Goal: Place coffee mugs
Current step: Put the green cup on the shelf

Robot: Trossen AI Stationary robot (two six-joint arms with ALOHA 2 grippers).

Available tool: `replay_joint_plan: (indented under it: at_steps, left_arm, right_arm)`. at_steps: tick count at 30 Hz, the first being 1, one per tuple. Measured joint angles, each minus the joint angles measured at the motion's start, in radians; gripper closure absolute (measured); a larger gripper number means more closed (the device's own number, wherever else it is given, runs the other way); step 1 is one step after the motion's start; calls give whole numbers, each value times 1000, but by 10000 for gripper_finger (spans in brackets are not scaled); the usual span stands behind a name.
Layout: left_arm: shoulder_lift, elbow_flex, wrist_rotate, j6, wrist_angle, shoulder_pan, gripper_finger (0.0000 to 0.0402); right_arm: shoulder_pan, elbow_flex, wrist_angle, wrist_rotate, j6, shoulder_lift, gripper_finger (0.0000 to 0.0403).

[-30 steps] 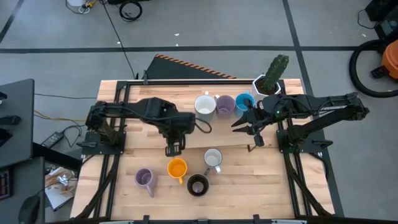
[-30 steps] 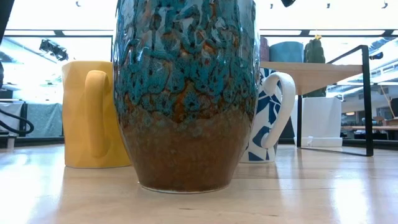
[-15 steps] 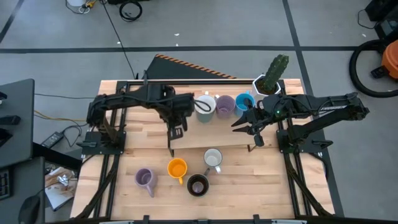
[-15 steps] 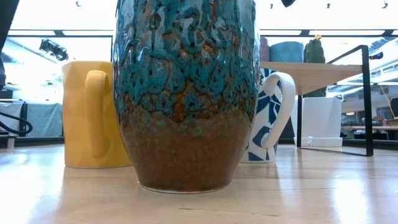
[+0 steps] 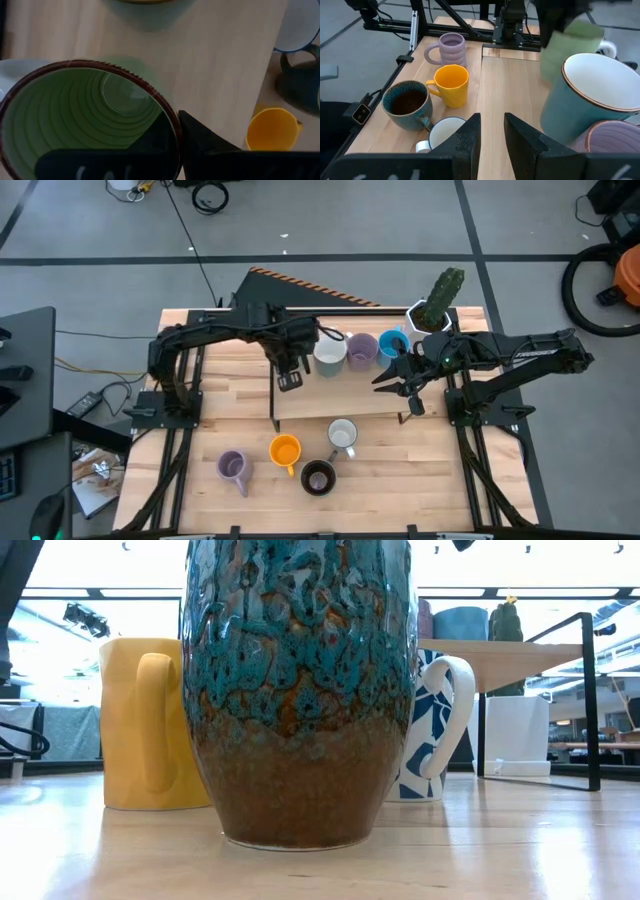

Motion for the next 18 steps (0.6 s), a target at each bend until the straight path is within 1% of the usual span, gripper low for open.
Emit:
replay_joint_plan:
  at_steps: [3, 11, 18]
  left_arm:
    - [30, 0, 26, 29, 3, 19, 377]
    - [35, 2, 25, 54, 0, 40, 376]
    - [37, 1, 24, 84, 12, 42, 352]
  right_arm:
    - [0, 0, 0, 0, 1, 0, 312]
    - [0, 0, 0, -1, 4, 0, 312]
    - [0, 0, 8, -2, 4, 0, 312]
